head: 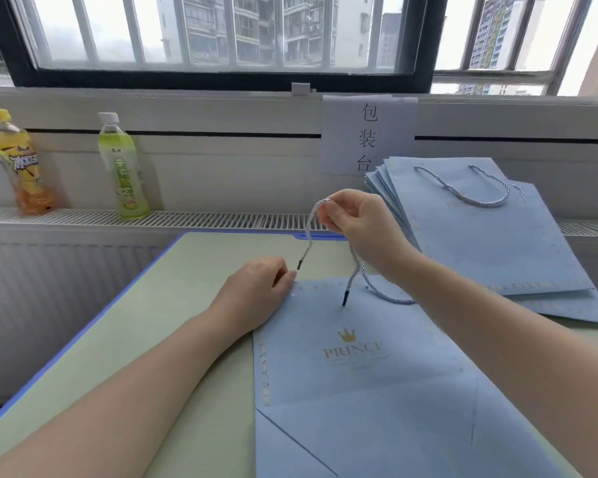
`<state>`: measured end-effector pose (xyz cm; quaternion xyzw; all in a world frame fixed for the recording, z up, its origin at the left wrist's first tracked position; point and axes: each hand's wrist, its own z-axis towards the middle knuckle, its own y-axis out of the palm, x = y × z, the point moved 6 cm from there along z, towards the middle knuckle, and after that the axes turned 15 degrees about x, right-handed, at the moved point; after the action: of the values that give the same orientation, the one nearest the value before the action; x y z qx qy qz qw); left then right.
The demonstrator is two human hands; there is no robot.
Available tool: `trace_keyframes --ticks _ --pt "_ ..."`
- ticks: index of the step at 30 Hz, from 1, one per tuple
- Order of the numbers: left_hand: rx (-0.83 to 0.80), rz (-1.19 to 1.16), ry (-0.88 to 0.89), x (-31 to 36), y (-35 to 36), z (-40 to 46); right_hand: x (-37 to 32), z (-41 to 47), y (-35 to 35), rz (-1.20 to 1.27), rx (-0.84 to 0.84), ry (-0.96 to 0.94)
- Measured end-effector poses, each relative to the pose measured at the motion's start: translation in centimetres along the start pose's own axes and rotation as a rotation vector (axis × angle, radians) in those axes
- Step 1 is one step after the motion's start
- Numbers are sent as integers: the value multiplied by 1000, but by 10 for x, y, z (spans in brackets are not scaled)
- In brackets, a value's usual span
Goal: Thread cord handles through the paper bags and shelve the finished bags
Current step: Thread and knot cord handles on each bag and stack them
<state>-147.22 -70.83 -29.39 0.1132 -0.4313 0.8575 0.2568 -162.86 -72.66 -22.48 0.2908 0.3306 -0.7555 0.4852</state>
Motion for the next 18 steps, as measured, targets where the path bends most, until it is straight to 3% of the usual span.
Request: trace_keyframes --ticks 4,6,10,14,18 --pt "-7 -46 -6 -1 1 1 25 1 22 -355 -101 -5" --pt "-7 -64 -1 -1 0 2 30 -4 20 -493 -63 -38" --pt "8 -90 -20 -3 1 3 12 -13 7 -263 61 -88" --pt "24 -161 -33 -5 1 4 0 -32 14 -106 -73 -89" --pt "-32 -463 -6 10 -4 0 7 -51 21 -121 -111 -100"
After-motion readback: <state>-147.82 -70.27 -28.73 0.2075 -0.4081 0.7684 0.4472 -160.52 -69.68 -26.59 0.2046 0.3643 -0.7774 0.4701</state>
